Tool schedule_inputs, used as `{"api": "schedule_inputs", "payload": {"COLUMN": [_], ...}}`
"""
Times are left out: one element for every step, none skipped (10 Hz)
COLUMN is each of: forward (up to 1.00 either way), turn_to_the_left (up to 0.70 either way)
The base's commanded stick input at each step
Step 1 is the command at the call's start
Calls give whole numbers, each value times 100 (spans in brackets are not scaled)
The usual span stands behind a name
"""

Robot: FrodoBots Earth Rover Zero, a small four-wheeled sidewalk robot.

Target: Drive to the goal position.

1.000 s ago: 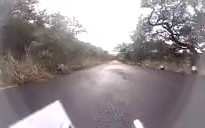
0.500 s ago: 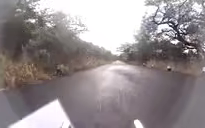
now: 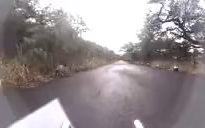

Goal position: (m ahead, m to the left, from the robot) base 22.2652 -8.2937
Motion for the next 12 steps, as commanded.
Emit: {"api": "schedule_inputs", "payload": {"forward": [100, 100, 100, 100, 100, 100, 100, 100, 100, 100, 100, 100], "turn_to_the_left": [0, 0, 0, 0, 0, 0, 0, 0, 0, 0, -37, -40]}}
